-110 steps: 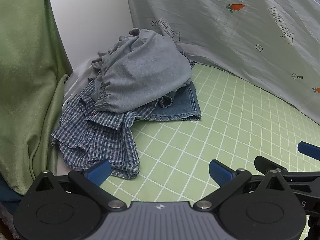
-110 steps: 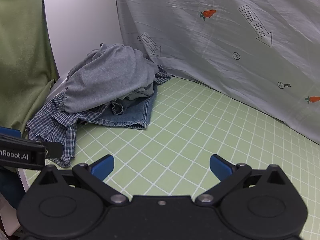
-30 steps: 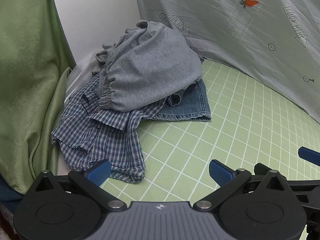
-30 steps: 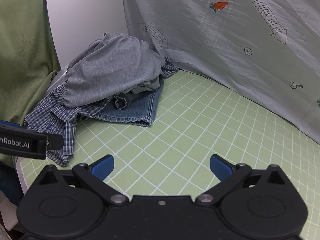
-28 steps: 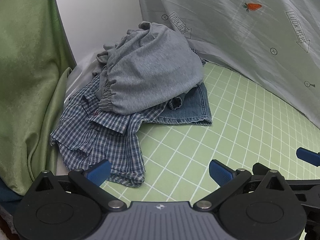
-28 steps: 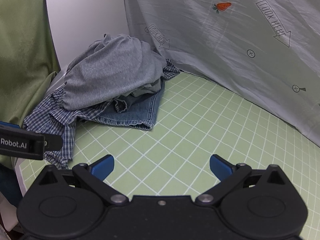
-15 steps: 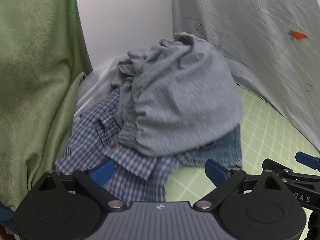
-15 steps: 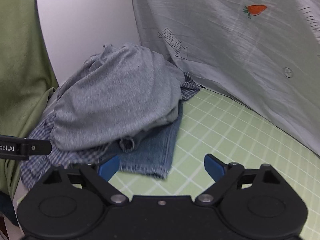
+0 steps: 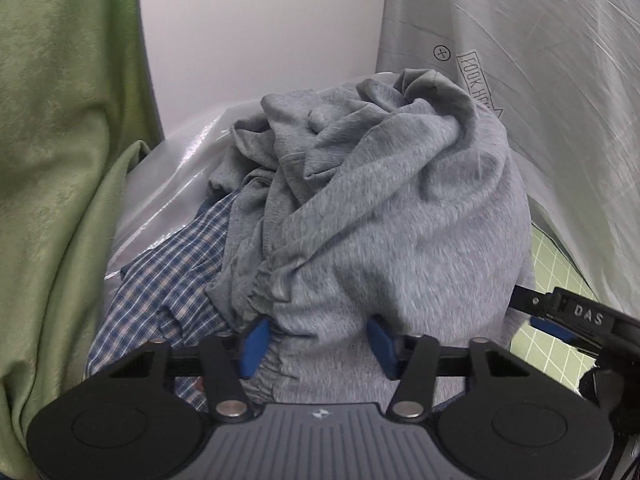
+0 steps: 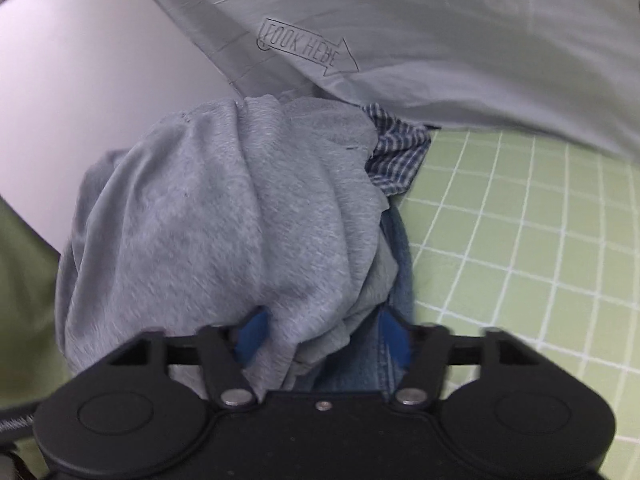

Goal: Fold clothes
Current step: 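Reach into the heap and grasp the grey sweatpants with both grippers, then pull the grey sweatpants out of the heap and lay them on the mat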

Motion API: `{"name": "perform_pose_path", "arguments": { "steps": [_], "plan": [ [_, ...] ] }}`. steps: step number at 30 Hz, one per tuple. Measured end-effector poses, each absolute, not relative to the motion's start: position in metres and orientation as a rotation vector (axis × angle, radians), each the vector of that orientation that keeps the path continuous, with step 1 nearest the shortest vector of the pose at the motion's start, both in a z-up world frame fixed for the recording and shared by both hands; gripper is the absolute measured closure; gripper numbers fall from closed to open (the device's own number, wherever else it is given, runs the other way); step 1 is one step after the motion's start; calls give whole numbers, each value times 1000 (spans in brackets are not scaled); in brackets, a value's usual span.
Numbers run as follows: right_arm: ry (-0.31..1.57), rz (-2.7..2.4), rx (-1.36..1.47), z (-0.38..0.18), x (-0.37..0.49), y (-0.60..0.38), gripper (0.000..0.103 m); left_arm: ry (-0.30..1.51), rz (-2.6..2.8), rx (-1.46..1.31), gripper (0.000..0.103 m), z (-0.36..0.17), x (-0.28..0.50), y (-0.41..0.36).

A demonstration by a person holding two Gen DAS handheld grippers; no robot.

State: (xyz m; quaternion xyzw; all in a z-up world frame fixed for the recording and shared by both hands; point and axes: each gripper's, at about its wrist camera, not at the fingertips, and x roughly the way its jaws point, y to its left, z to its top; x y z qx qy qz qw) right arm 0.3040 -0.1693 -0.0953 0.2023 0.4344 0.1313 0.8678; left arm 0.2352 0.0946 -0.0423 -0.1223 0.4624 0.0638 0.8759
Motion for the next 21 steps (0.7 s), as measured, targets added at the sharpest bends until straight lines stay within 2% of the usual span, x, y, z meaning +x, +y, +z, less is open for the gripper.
{"name": "perform_pose_path", "arguments": {
  "steps": [1, 2, 3, 14, 21],
  "plan": [
    [914, 298, 458, -99, 306, -172, 74, 961, 140, -257, 84, -44, 235, 95],
    [906, 322, 473, -100, 306, -173, 97, 957, 148, -260, 90, -45, 234, 96],
    [891, 320, 458, -97, 302, -173, 99, 951, 148, -268, 89, -45, 233, 97],
    [772, 161, 374, -63, 228, -220, 100, 866, 53, -258, 94, -24, 181, 69],
    [744, -17, 384, -53, 134, -288, 100, 869, -121, -196, 95, -8, 114, -3]
  ]
}}
